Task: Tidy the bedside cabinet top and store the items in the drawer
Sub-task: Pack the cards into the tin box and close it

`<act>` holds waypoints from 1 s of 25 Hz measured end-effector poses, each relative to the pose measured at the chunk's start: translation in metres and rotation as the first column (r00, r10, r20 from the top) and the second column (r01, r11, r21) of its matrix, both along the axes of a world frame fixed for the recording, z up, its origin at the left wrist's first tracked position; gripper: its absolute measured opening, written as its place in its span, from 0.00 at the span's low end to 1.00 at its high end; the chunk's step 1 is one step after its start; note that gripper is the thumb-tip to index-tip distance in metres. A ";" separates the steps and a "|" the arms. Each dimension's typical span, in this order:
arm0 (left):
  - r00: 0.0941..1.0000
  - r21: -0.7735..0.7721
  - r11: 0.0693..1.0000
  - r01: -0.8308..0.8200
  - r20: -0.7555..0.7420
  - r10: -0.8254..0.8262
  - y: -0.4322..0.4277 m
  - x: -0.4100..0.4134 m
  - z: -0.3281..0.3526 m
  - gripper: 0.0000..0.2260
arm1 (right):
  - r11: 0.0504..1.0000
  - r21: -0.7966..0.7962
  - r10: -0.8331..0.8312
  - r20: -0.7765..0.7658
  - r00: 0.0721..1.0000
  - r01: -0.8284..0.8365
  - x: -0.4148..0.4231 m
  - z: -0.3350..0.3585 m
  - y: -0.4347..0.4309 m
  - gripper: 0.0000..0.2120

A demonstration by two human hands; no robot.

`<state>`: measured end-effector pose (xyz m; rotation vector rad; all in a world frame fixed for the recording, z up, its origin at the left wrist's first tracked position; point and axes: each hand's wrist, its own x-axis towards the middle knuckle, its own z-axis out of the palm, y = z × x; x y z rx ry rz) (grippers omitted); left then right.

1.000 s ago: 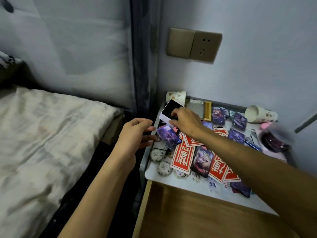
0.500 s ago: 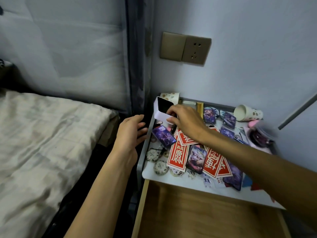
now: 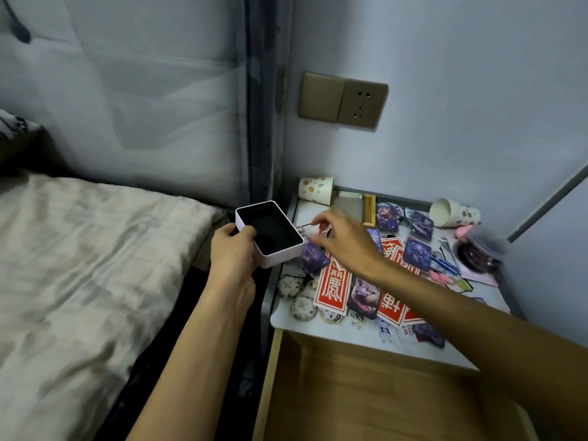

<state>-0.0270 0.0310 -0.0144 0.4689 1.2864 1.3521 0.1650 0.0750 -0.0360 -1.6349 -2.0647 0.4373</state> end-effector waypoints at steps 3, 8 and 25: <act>0.999 0.005 0.999 -0.034 0.040 0.034 0.001 -0.005 0.000 0.19 | 0.985 -0.162 -0.010 0.288 0.958 0.059 -0.013 -0.025 0.012 0.30; 0.995 0.030 0.999 -0.037 0.090 0.034 0.005 -0.006 0.002 0.17 | 0.984 -0.154 -0.069 0.155 0.986 0.093 -0.021 -0.032 0.023 0.28; 0.971 0.082 0.993 0.084 0.216 -0.100 -0.008 0.028 0.013 0.09 | 0.694 -0.463 -0.605 0.039 0.795 0.551 0.089 -0.015 0.036 0.23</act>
